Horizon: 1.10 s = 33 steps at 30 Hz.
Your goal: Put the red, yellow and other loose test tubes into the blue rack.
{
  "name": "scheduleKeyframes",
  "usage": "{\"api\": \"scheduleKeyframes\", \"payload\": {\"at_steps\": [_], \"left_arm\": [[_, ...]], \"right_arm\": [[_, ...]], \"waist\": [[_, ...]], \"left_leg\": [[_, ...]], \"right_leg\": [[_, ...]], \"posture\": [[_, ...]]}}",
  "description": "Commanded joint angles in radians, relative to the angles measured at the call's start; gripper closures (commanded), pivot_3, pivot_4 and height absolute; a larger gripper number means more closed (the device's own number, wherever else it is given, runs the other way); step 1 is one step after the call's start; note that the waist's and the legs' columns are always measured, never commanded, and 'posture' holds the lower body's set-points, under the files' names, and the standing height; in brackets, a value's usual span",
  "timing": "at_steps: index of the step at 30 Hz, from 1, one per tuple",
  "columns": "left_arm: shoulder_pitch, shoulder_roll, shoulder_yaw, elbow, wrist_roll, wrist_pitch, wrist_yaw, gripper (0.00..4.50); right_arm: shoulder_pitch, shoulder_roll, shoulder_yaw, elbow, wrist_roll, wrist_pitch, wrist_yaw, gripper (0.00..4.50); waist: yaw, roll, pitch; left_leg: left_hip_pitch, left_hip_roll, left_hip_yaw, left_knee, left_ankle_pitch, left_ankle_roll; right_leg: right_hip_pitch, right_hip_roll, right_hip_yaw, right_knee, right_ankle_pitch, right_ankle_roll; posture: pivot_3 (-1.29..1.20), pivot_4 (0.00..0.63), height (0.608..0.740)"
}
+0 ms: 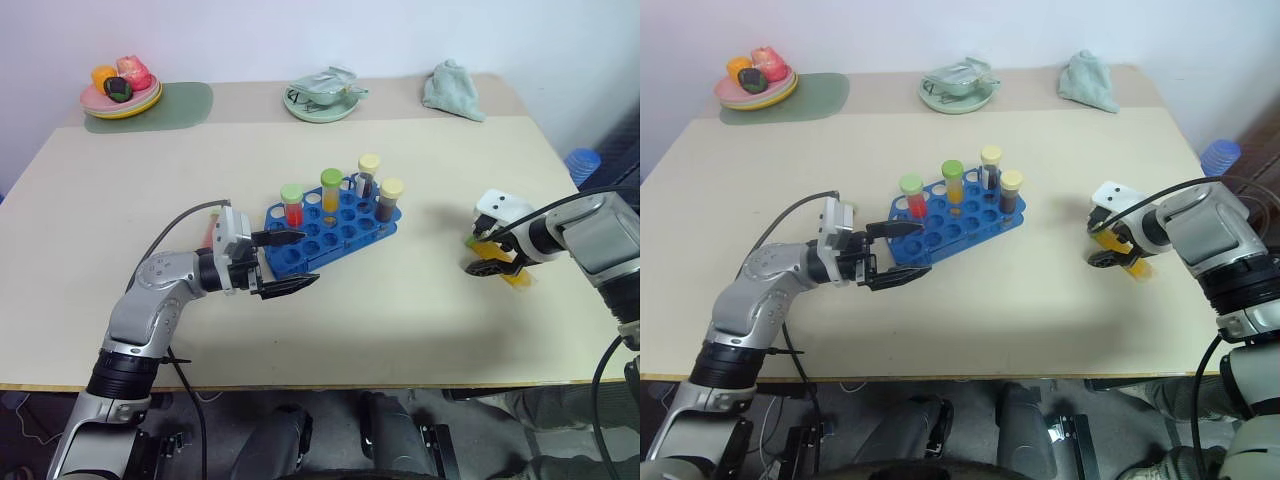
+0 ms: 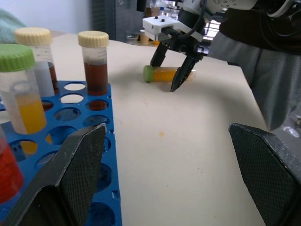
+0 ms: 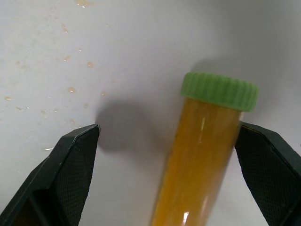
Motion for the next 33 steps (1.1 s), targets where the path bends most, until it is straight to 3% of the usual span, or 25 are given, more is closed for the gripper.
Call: {"api": "scheduleKeyframes", "payload": {"at_steps": [1,3,7,9,15,19,24,25,27,29,33], "left_arm": [[0.003,0.011,0.02,-0.037,-0.007,-0.004,0.005,0.21],[0.005,0.012,0.02,-0.039,-0.008,-0.003,0.007,0.21],[0.006,0.012,0.019,-0.041,-0.01,-0.002,0.009,0.21],[0.007,0.012,0.018,-0.042,-0.01,-0.002,0.008,0.21],[0.007,0.015,0.02,-0.041,-0.012,-0.002,0.004,0.21],[0.01,0.022,0.024,-0.04,-0.014,-0.002,0.0,0.21],[0.013,0.031,0.029,-0.037,-0.018,0.001,-0.001,0.21],[0.014,0.033,0.029,-0.035,-0.018,0.001,-0.002,0.21],[0.013,0.038,0.034,-0.03,-0.021,0.005,-0.002,0.21],[0.011,0.044,0.037,-0.023,-0.018,0.004,-0.005,0.21],[0.011,0.052,0.048,-0.017,-0.021,0.007,-0.011,0.21]], "right_arm": [[-0.013,0.001,0.006,0.068,-0.051,-0.029,-0.001,0.54],[-0.018,0.004,0.005,0.081,-0.058,-0.034,0.003,1.25],[-0.015,0.009,-0.001,0.079,-0.066,-0.033,0.009,3.3],[-0.012,0.014,-0.005,0.076,-0.068,-0.029,0.01,3.71],[0.019,0.016,-0.054,0.006,-0.036,0.002,0.009,3.71],[0.099,0.021,-0.182,-0.223,0.088,0.04,0.04,3.71],[0.206,0.122,-0.394,-0.54,0.303,0.112,0.011,3.71],[0.223,0.162,-0.433,-0.595,0.341,0.119,-0.014,3.71],[0.251,0.377,-0.527,-0.685,0.403,0.015,-0.175,3.71],[0.258,0.521,-0.559,-0.706,0.421,-0.049,-0.28,3.71],[0.25,0.743,-0.606,-0.642,0.58,-0.177,-0.287,3.71]], "waist": [[0.0,-0.001,-0.001],[-0.001,-0.002,-0.001],[0.0,-0.002,-0.001],[0.0,-0.002,-0.001],[0.0,-0.002,-0.001],[0.0,-0.002,-0.001],[-0.003,-0.002,-0.001],[-0.001,-0.002,-0.001],[-0.002,-0.004,-0.002],[-0.003,-0.004,-0.003],[0.0,-0.005,-0.003]], "left_leg": [[0.0,0.0,0.0,0.0,0.0,0.0],[0.0,0.0,0.0,0.0,0.0,0.0],[0.0,0.0,0.0,0.001,0.0,0.0],[0.0,0.0,0.0,0.001,0.0,0.0],[0.0,0.0,0.0,0.001,0.0,0.0],[0.0,0.0,0.0,0.001,0.0,0.0],[0.0,0.001,0.001,0.0,0.0,0.0],[0.0,0.001,0.0,0.0,0.0,-0.001],[0.0,0.001,0.0,0.0,0.0,-0.001],[0.001,0.002,0.0,0.0,0.0,-0.001],[0.001,0.002,0.0,0.0,0.001,-0.001]], "right_leg": [[0.0,0.0,0.0,0.0,0.0,0.0],[0.0,0.0,0.0,0.0,0.0,0.0],[0.001,0.0,0.0,0.0,0.0,0.0],[0.001,0.0,0.0,0.0,0.0,0.0],[0.001,0.0,0.0,0.0,0.0,0.0],[-0.001,0.0,0.0,0.0,0.0,0.0],[-0.001,0.001,0.001,0.001,0.0,0.0],[-0.001,0.001,0.001,0.001,0.0,0.0],[-0.001,0.001,0.001,0.001,0.0,0.0],[0.0,0.003,0.001,0.001,0.001,0.0],[0.0,0.003,0.001,0.001,0.001,-0.001]], "posture": [[0.0,0.15,0.74],[0.0,0.15,0.74],[0.0,0.15,0.74],[0.0,0.15,0.74],[0.0,0.15,0.74],[0.0,0.15,0.74],[0.0,0.15,0.74],[0.0,0.15,0.74],[0.0,0.15,0.74],[0.0,0.15,0.74],[0.0,0.15,0.74]]}}
